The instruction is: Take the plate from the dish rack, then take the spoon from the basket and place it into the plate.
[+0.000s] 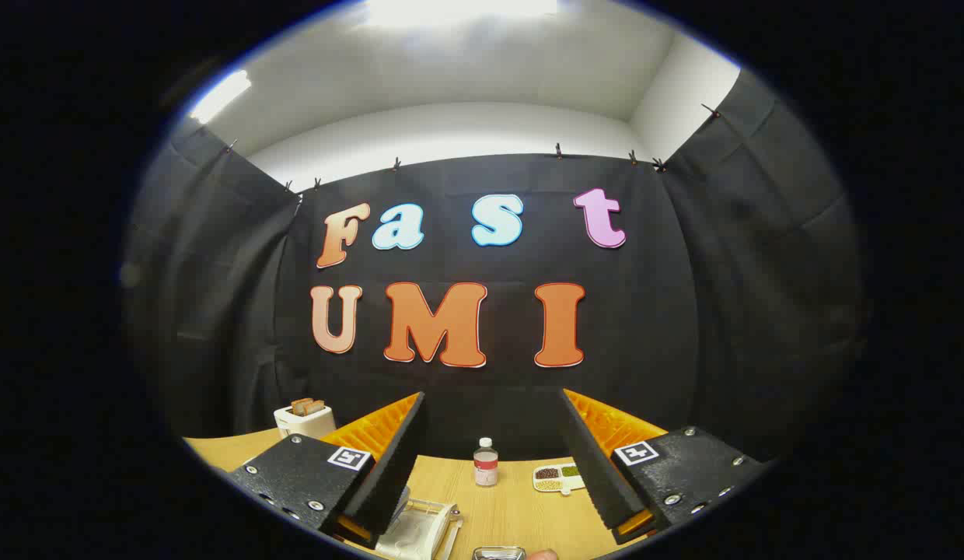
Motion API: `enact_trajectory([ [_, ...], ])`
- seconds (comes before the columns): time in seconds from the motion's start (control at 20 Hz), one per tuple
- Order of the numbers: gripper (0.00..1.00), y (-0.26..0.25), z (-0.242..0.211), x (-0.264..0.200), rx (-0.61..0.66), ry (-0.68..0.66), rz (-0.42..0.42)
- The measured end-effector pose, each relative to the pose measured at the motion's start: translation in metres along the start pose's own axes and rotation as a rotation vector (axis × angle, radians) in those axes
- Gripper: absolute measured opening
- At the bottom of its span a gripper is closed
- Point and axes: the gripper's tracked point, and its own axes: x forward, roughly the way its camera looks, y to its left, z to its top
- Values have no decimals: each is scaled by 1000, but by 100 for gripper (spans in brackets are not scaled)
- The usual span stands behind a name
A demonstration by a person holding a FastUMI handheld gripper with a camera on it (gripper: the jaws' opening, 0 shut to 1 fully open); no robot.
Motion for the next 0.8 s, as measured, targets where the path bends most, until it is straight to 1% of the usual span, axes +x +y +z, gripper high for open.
enact_trajectory([
  [0.25, 98, 5, -5, -2, 4, 29, 15],
  [0.5, 98, 6, 4, -3, -25, 10, 27],
  [0.8, 98, 11, 6, -5, -13, 10, 43],
])
